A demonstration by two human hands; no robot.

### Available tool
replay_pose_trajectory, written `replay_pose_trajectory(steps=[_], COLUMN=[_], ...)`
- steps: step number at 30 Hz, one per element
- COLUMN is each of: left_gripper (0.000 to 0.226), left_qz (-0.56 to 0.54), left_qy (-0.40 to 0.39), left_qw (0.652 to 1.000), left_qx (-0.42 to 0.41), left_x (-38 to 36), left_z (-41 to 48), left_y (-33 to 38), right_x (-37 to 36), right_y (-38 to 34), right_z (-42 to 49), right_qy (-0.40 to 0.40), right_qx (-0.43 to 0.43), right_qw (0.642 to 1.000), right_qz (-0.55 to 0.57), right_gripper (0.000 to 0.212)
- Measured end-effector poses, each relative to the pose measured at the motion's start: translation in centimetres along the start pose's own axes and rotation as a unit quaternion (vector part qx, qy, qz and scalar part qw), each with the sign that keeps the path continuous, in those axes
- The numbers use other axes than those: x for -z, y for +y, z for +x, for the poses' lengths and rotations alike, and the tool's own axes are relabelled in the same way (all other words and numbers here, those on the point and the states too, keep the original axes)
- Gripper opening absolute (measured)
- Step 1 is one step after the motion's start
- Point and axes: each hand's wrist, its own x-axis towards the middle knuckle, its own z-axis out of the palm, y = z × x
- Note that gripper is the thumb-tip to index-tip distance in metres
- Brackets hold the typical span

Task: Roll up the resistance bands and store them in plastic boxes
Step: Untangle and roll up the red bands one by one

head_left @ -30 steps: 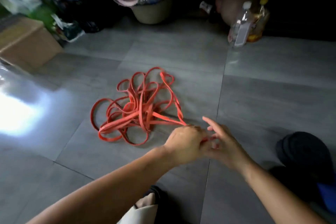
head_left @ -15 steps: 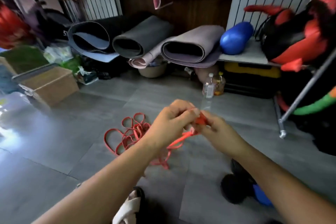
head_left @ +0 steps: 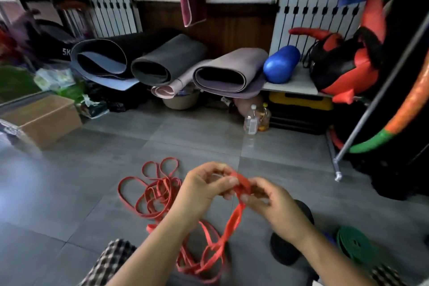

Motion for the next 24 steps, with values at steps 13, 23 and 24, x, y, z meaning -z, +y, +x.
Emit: replay_pose_trajectory(steps=[13,23,24], left_gripper=[0.016,0.018,0.015], left_qz=[0.013,0.01,0.038], left_qy=[-0.012,-0.081,-0.078], left_qw=[0.999,0.984,0.983], left_qx=[0.037,0.158,0.161], left_x=[-1.3,-0.6,-0.4], left_z=[2.7,2.3,2.3], left_y=[-2.8,-1.6,-1.6], right_x=[2.8,4.0,4.0], right_y=[-0.2,0.6,0.8], right_z=[2.9,2.2,1.9], right_qy=[0.055,0.017,0.011], right_qx=[-0.018,0.049,0.056], right_qw=[0.983,0.997,0.993], right_qz=[0.173,-0.048,-0.106], right_gripper=[0.014,0.028,0.031])
